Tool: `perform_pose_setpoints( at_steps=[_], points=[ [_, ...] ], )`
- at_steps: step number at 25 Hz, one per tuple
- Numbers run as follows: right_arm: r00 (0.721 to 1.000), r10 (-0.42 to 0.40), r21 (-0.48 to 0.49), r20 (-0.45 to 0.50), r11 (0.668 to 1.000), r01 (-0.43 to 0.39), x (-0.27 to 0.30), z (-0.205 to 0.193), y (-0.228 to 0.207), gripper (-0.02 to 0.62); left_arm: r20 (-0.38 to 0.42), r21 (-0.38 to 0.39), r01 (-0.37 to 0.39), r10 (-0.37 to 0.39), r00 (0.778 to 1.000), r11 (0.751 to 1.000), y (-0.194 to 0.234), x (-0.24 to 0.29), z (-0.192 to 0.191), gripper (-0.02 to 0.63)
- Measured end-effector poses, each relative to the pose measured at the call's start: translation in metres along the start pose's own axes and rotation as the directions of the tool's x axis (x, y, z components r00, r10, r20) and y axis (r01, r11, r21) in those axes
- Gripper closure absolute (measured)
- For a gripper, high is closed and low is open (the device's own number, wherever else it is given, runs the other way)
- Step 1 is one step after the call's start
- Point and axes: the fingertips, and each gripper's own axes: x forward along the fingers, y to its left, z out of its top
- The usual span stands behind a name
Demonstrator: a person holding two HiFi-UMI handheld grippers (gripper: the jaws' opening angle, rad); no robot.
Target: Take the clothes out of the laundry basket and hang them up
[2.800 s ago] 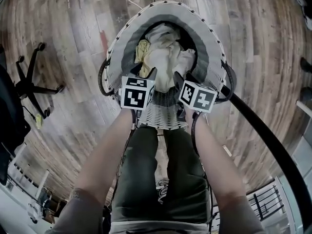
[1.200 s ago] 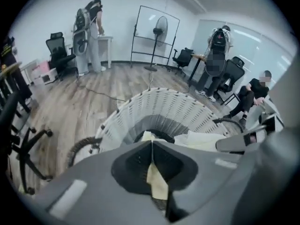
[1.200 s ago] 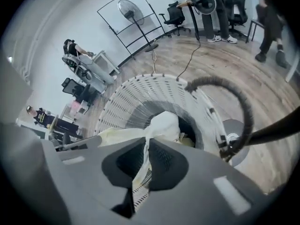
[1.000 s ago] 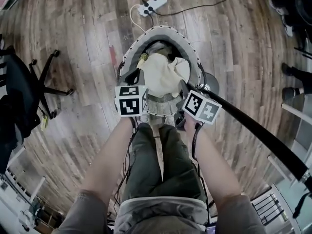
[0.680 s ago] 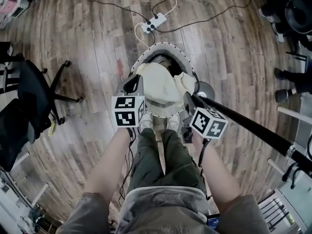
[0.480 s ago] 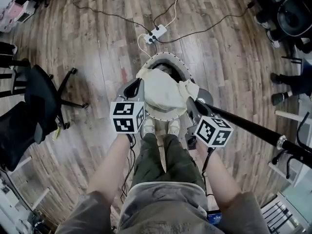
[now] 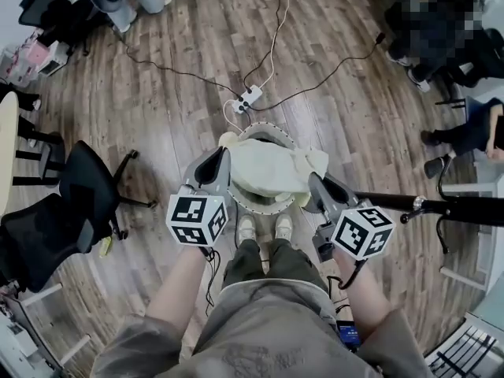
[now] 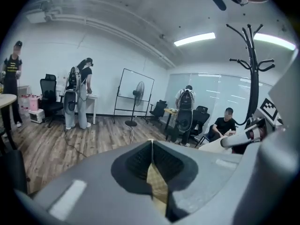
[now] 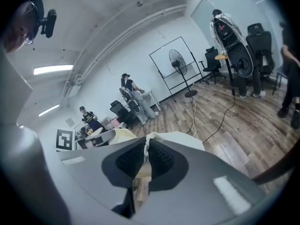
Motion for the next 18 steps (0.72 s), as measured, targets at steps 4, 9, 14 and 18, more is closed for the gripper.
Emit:
perform_pose_setpoints(
  at_steps=[4,9,14,18],
  points=[
    [0.997,0.02,-0.067,0.072,0.998,-0.015,-0.039,0.034,0.032,0.56,0.053,0.061,0.045,-0.048,0.997,0.997,-0.015,-0.021,0.05,0.601],
    [0.985,0.047,-0.121,0.168,0.992,-0.027,-0.087,0.071,0.064,0.56,0.113,0.13,0.068,-0.083,0.99,0.989,-0.032,-0.051,0.096,0.6],
    [0.964,0.068,-0.173,0.259,0.985,-0.023,-0.121,0.095,0.086,0.56,0.162,0.145,0.108,-0.132,0.978,0.983,-0.05,-0.077,0.127,0.6],
    [0.947,0.091,-0.211,0.308,0.977,-0.025,-0.149,0.101,0.107,0.56,0.194,0.159,0.128,-0.159,0.968,0.979,-0.063,-0.102,0.143,0.6]
  ],
)
